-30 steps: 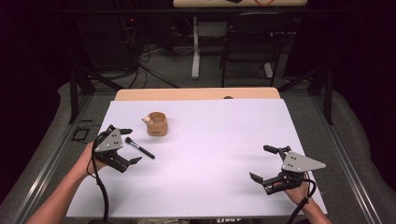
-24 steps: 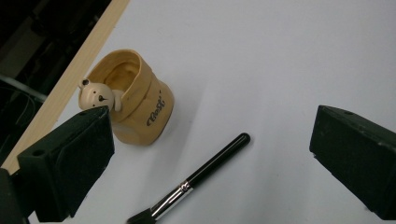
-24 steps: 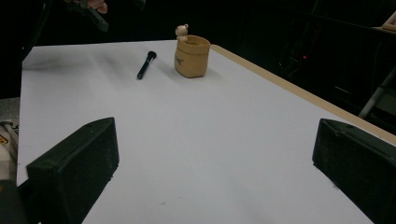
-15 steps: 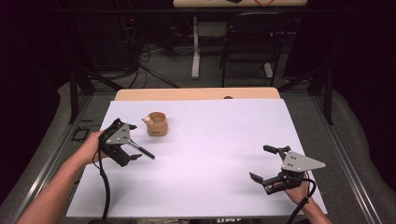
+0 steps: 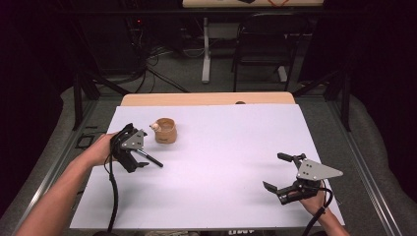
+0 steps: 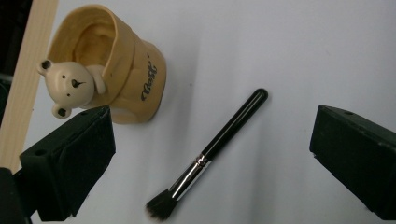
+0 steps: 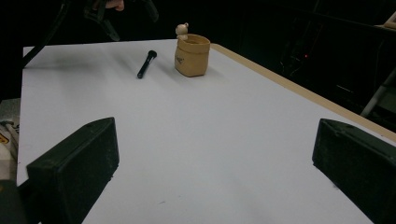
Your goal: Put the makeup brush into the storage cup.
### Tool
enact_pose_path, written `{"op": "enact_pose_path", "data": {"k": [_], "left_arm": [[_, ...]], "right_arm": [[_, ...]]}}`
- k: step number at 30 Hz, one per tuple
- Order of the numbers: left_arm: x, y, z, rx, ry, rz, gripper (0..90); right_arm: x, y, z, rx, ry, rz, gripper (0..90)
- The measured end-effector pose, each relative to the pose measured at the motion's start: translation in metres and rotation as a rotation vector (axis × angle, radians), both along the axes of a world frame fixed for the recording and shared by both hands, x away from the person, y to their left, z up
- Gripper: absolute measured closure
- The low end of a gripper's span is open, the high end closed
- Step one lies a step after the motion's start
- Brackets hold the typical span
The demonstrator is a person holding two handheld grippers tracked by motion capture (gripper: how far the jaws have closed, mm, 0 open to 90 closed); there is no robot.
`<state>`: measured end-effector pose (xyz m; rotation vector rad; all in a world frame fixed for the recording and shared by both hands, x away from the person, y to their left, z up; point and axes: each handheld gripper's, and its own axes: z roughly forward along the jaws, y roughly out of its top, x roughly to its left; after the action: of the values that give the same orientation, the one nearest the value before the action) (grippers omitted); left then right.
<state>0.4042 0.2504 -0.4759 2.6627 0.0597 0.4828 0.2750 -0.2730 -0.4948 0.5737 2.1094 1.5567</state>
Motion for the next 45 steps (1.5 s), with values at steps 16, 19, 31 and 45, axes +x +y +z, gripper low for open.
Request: {"op": "enact_pose_path", "data": {"k": [16, 19, 31, 45], "left_arm": [[0.019, -0.006, -0.016, 0.119, 0.039, -0.013, 2.2], [0.023, -0.007, -0.020, 0.142, 0.059, -0.011, 4.7], [0.031, -0.012, -0.029, 0.193, 0.124, -0.028, 34.5], [0.042, -0.018, -0.036, 0.253, 0.200, -0.039, 59.0]], "right_arm": [[0.000, 0.000, 0.000, 0.000, 0.002, 0.002, 0.0], [0.000, 0.000, 0.000, 0.000, 0.002, 0.002, 0.0], [0.000, 0.000, 0.000, -0.004, 0.004, 0.002, 0.2], [0.000, 0.000, 0.000, -0.003, 0.002, 0.005, 0.4]]}}
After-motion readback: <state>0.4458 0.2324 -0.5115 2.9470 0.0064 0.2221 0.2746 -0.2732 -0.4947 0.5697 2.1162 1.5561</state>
